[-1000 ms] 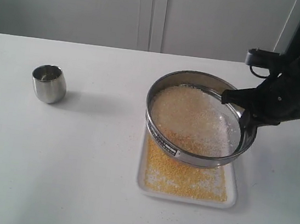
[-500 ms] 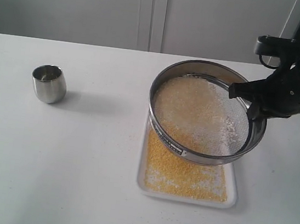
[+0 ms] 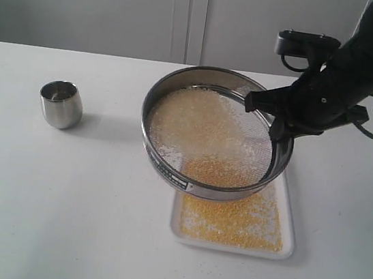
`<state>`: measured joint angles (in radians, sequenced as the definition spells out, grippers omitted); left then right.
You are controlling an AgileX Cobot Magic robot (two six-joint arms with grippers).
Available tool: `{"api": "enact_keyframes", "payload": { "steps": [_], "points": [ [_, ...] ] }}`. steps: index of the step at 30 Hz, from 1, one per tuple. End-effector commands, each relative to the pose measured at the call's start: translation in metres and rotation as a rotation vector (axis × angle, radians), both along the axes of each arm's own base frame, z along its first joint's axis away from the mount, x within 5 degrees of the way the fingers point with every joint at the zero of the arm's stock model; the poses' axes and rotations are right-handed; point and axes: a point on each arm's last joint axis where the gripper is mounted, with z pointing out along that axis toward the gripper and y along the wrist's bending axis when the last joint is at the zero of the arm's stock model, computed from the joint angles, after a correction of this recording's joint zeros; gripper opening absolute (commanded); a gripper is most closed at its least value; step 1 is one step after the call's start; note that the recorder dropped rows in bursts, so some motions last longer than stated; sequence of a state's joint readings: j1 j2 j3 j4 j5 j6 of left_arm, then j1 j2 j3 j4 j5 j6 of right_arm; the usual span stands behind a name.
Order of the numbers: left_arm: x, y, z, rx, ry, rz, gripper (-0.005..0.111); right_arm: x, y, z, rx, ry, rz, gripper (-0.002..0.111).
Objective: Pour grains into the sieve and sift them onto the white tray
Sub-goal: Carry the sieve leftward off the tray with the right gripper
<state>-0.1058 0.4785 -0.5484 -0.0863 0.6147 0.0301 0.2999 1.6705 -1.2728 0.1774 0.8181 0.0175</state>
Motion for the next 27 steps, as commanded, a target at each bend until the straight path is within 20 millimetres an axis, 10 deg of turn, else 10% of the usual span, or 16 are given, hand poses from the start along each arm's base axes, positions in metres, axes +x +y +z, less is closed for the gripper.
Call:
{"api": "enact_keyframes", "payload": {
  "steps": [1,27],
  "points": [
    [-0.002,0.0,-0.001,-0.008,0.003,0.001,0.0,0.0,0.02,0.005,0.044,0.0,0.008,0.0],
    [-0.002,0.0,-0.001,-0.008,0.003,0.001,0.0,0.003,0.137,-0.03,0.058,0.073,0.19,0.0]
  ]
}}
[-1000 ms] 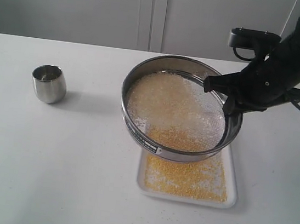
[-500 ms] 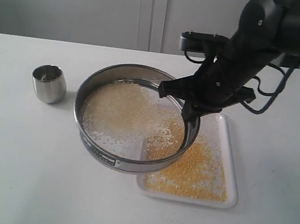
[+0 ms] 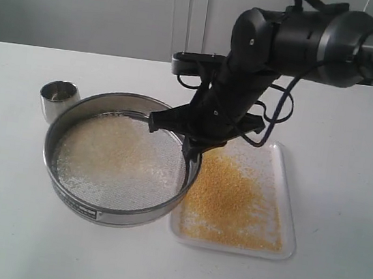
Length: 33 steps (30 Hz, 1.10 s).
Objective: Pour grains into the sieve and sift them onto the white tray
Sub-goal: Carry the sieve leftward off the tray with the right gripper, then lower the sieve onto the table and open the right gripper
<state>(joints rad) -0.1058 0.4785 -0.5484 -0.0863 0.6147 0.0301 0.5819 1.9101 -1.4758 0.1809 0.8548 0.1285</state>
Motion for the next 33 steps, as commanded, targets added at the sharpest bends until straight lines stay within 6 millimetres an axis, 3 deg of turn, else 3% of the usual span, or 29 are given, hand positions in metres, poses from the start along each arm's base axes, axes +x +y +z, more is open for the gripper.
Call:
{"api": "enact_keyframes", "payload": {
  "steps": [1,13,33],
  "points": [
    [-0.002,0.0,-0.001,-0.008,0.003,0.001,0.0,0.002,0.023,0.002,0.053,-0.019,0.012,0.0],
    [-0.002,0.0,-0.001,-0.008,0.003,0.001,0.0,0.015,0.075,-0.03,0.058,-0.014,0.052,0.0],
    [-0.002,0.0,-0.001,-0.008,0.003,0.001,0.0,0.03,0.081,-0.065,-0.021,0.001,0.046,0.0]
  ]
}}
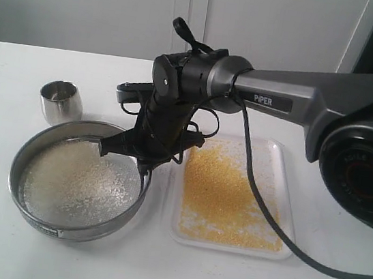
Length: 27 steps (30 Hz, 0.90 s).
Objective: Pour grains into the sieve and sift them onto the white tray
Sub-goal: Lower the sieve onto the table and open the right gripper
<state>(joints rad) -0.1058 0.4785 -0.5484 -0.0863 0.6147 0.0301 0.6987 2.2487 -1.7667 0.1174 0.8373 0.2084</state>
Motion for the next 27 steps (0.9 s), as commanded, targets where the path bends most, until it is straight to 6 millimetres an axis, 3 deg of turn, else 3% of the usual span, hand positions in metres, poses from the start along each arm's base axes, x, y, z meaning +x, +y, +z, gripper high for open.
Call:
{"api": "enact_keyframes", "payload": {
  "steps": [1,13,23,27],
  "points": [
    [-0.0018,-0.0002,-0.0011,-0.008,0.003,0.001,0.0,0.0021,0.002,0.0043,0.026,-0.008,-0.017,0.0],
    [-0.0018,-0.0002,-0.0011,-0.008,0.003,0.001,0.0,0.0019,0.0022,0.0008,0.023,0.006,-0.028,0.001],
    [-0.0018,-0.0002,-0.0011,-0.008,0.003,0.001,0.0,0.0018,0.0025,-0.0003,0.027,0.015,-0.042,0.032],
    [-0.0018,-0.0002,-0.0011,-0.008,0.003,0.001,0.0,0.0018,0.0025,-0.0003,0.028,0.016,-0.046,0.036]
  ]
}}
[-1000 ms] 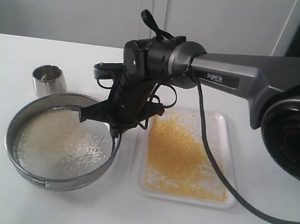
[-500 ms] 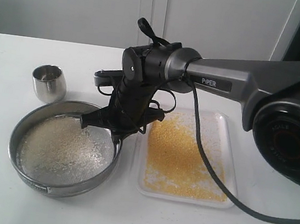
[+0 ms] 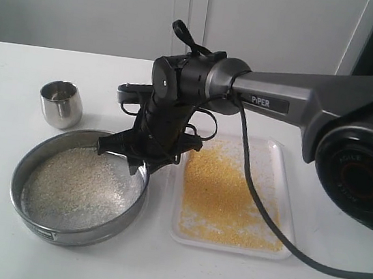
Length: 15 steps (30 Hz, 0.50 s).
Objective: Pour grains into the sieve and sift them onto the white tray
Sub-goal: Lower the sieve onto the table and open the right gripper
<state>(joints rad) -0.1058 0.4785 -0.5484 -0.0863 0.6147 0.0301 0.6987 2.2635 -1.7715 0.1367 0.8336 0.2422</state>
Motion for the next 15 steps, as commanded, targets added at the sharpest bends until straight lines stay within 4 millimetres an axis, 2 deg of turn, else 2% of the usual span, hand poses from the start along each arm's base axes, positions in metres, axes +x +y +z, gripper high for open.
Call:
{"api": "enact_keyframes", "payload": {
  "steps": [1,7,15],
  "points": [
    [-0.002,0.0,-0.001,-0.008,0.003,0.001,0.0,0.001,0.0,0.005,0.012,-0.01,-0.007,0.036],
    [-0.002,0.0,-0.001,-0.008,0.003,0.001,0.0,0.001,0.0,0.006,0.013,-0.012,-0.007,0.036],
    [-0.002,0.0,-0.001,-0.008,0.003,0.001,0.0,0.0,-0.001,0.019,0.026,-0.026,-0.006,0.036]
  ]
}}
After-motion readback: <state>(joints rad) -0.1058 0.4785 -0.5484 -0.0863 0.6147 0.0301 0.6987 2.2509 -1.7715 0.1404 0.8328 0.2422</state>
